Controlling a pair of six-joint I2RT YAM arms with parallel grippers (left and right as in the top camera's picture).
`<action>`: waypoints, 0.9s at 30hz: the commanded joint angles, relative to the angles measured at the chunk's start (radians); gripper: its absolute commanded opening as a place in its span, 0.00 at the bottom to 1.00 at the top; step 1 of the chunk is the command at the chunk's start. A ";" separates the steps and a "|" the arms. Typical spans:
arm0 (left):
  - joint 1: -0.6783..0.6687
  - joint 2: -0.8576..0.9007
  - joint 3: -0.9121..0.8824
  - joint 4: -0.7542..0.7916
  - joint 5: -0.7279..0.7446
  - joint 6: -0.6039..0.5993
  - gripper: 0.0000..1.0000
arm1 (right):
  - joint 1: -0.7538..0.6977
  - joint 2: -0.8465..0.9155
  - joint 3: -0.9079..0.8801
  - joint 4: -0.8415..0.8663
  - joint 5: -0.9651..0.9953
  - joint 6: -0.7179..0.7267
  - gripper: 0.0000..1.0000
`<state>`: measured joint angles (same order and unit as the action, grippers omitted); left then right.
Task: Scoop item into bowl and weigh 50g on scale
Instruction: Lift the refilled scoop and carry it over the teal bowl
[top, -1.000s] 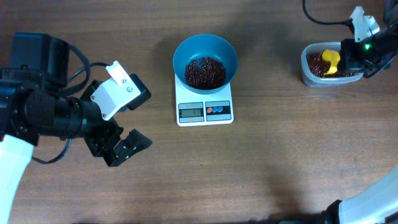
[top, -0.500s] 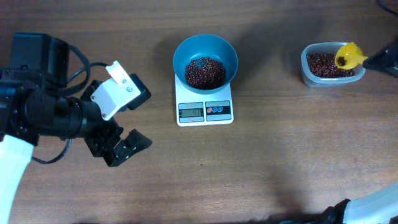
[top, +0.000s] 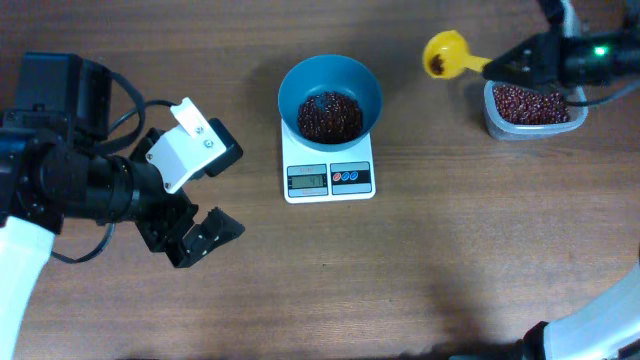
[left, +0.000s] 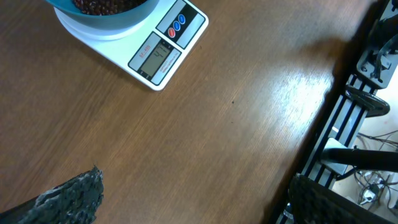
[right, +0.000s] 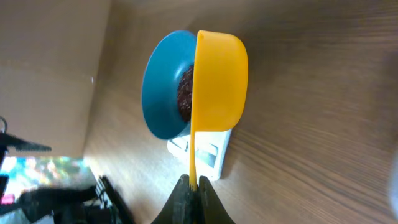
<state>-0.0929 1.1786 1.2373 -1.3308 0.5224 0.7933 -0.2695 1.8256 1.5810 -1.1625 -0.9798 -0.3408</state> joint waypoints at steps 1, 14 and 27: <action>0.002 0.000 0.011 0.002 0.003 0.016 0.99 | 0.125 -0.008 0.020 0.056 -0.030 -0.011 0.04; 0.002 0.000 0.011 0.002 0.003 0.016 0.99 | 0.470 -0.031 0.124 0.111 0.473 -0.179 0.04; 0.002 0.000 0.011 0.002 0.003 0.016 0.99 | 0.530 -0.056 0.151 0.113 0.576 -0.175 0.04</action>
<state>-0.0929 1.1786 1.2373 -1.3312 0.5224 0.7933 0.2497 1.7977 1.7134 -1.0378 -0.4229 -0.5095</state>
